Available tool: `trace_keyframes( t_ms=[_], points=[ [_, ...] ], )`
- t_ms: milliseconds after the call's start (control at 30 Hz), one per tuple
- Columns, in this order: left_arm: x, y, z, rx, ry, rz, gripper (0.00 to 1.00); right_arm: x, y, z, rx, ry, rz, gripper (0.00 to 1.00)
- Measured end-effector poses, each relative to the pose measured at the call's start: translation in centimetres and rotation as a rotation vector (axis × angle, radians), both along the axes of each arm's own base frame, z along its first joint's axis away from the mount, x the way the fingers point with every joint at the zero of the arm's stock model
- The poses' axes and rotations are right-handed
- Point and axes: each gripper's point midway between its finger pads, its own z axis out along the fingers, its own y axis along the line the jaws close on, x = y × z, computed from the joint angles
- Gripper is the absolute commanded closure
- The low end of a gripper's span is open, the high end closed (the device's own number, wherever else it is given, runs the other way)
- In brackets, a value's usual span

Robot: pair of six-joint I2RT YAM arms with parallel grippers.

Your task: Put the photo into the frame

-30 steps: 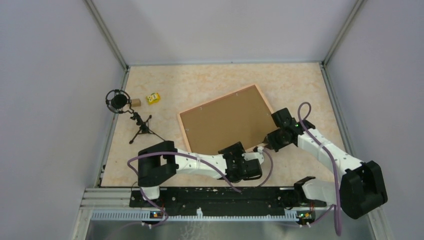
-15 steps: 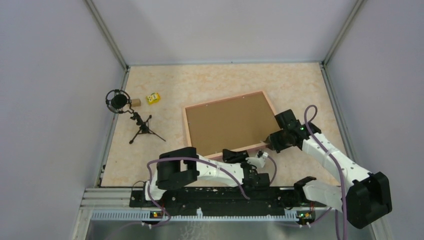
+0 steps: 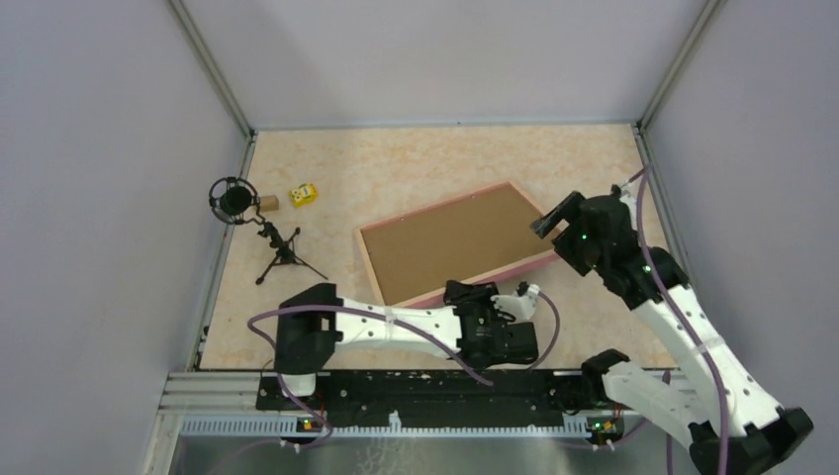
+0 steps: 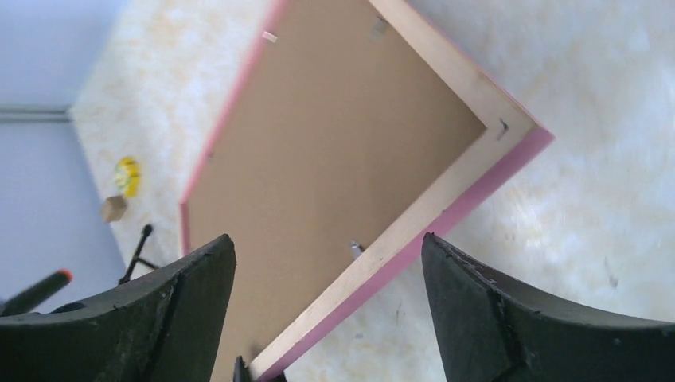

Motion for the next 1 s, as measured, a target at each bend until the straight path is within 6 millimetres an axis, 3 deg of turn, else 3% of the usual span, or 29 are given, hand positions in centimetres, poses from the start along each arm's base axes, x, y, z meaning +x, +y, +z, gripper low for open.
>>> trace_keyframes(
  t_ms=[100, 267, 333, 433, 567, 767, 867, 1000],
  points=[
    [0.1, -1.4, 3.2, -0.095, 0.027, -0.047, 1.0, -0.1, -0.6, 6.1, -0.063, -0.219, 0.108, 0.02],
    [0.9, -4.4, 9.1, -0.334, 0.132, -0.104, 1.0, -3.1, -3.2, 16.6, -0.128, -0.567, 0.153, 0.01],
    [1.9, -5.7, 11.5, -0.46, 0.197, -0.107, 1.0, -4.9, -4.6, 20.0, -0.138, -0.671, 0.126, 0.01],
    [4.4, -6.6, 15.3, -0.642, 0.269, -0.097, 1.0, -7.0, -6.4, 23.1, -0.145, -0.772, 0.081, 0.01],
    [7.5, -6.4, 18.8, -0.835, 0.332, -0.067, 1.0, -8.2, -7.7, 23.7, -0.167, -0.804, 0.046, 0.01],
    [10.9, -5.4, 19.8, -1.048, 0.473, -0.042, 1.0, -8.5, -8.6, 23.2, -0.197, -0.789, 0.017, 0.01],
    [13.2, -3.3, 20.4, -1.172, 0.506, -0.022, 1.0, -8.2, -8.5, 22.4, -0.206, -0.77, 0.021, 0.01],
    [16.7, 1.4, 20.6, -1.333, 0.521, 0.021, 1.0, -7.5, -8.2, 20.8, -0.22, -0.733, 0.034, 0.01]
  ],
)
